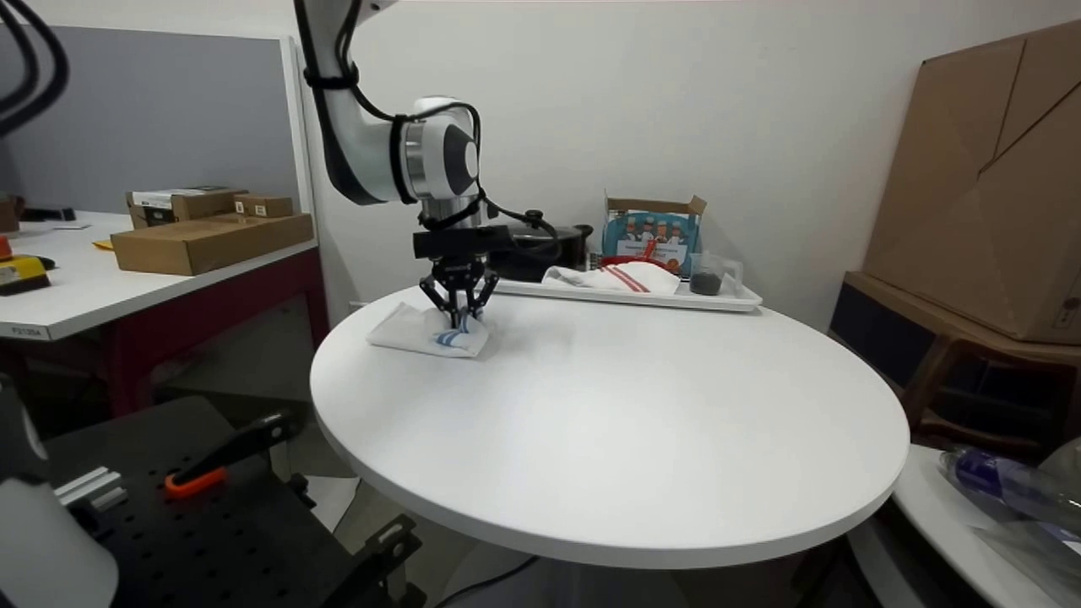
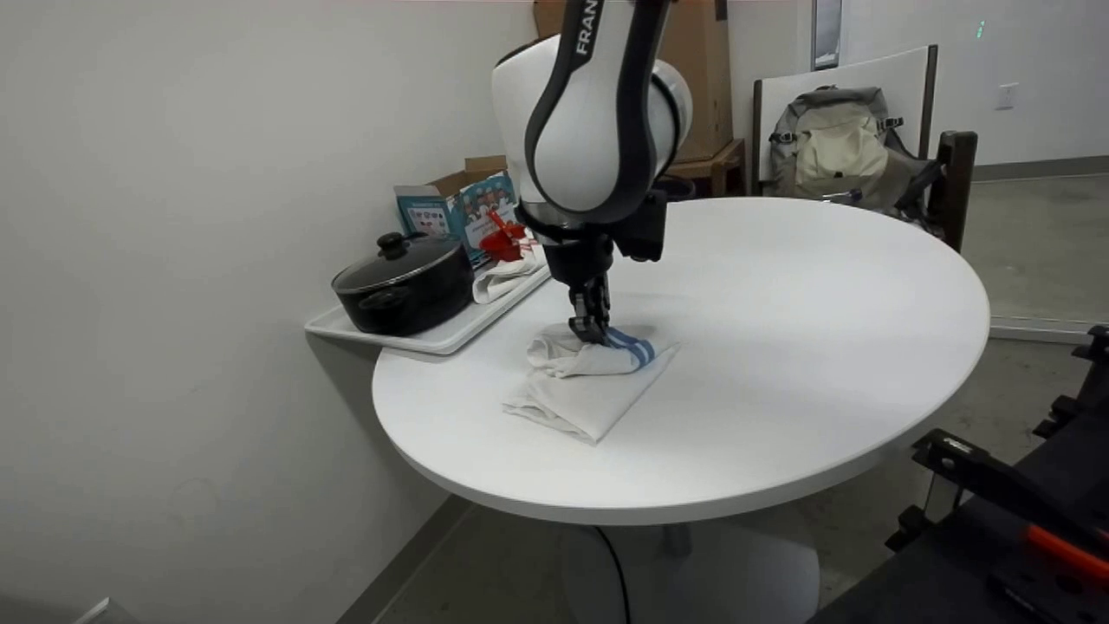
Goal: Use the tea towel to wipe the table
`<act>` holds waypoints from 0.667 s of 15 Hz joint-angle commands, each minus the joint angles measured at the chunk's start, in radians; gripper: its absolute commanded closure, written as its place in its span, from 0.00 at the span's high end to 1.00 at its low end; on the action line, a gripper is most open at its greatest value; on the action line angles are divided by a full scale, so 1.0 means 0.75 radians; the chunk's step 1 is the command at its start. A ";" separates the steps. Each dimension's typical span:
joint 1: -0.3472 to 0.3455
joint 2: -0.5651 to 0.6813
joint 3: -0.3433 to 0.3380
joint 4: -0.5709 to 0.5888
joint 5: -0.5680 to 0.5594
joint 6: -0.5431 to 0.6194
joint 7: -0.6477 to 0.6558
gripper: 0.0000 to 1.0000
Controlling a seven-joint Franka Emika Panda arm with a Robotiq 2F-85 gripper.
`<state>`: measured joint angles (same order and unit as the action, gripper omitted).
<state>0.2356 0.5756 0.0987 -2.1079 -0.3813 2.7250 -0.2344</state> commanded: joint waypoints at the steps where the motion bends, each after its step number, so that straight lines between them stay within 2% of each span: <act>1: 0.069 0.155 -0.079 0.276 -0.037 0.022 0.078 0.05; 6: 0.037 0.322 -0.141 0.644 0.012 -0.053 0.097 0.05; 10: -0.035 0.414 -0.227 0.783 0.020 -0.102 0.120 0.05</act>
<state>0.2406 0.8121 -0.0327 -1.6238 -0.3741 2.6862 -0.1668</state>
